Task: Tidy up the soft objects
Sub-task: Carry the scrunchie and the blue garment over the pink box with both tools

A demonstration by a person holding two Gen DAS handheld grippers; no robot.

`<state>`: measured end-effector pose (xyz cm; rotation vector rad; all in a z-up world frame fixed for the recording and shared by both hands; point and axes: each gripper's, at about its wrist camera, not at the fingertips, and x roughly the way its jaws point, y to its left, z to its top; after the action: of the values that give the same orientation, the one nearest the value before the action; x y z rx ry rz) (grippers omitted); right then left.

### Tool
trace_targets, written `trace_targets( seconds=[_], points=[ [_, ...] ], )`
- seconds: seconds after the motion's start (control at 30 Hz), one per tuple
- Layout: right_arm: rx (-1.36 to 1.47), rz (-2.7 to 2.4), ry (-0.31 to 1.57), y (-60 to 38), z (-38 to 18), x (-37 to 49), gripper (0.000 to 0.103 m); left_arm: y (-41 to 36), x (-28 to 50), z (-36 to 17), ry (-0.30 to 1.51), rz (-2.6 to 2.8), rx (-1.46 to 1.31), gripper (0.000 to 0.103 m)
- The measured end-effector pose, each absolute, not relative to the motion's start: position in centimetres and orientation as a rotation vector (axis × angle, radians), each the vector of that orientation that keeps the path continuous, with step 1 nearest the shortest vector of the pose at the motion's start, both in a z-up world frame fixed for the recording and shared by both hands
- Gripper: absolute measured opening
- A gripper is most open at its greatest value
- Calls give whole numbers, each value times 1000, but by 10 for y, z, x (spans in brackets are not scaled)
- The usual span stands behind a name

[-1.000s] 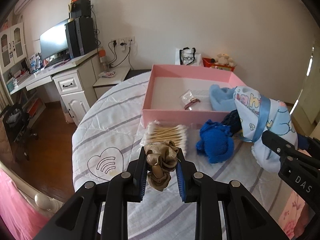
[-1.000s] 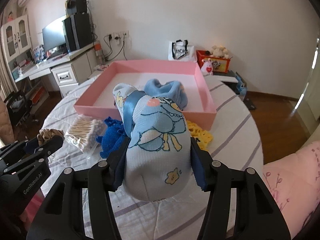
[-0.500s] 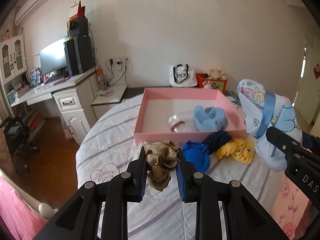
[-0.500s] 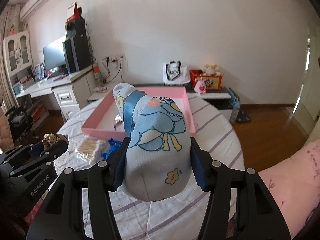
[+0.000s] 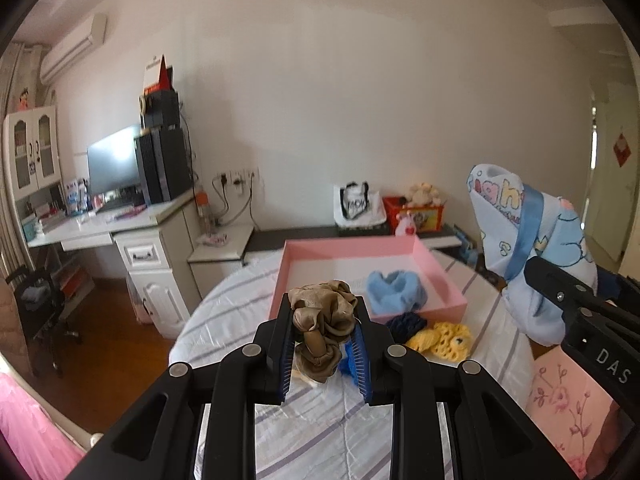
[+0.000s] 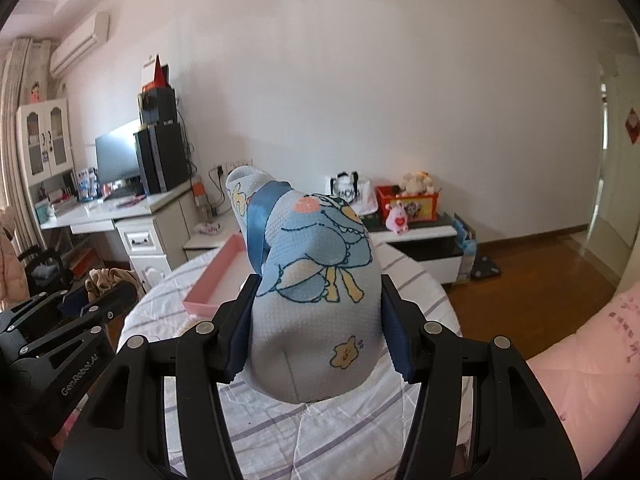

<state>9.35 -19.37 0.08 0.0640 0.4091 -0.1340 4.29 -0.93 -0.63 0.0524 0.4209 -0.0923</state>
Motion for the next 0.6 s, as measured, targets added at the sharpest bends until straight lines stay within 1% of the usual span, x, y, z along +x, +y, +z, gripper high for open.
trace_targets(
  seconds=[0.33,0.6],
  points=[
    [58,-132,332,-192,18,69,53,-8,-2,-2,314,-92,51,23],
    [55,-132,328,-189,17,64,53,-4,-22,-18,306,-78,50,23]
  ],
)
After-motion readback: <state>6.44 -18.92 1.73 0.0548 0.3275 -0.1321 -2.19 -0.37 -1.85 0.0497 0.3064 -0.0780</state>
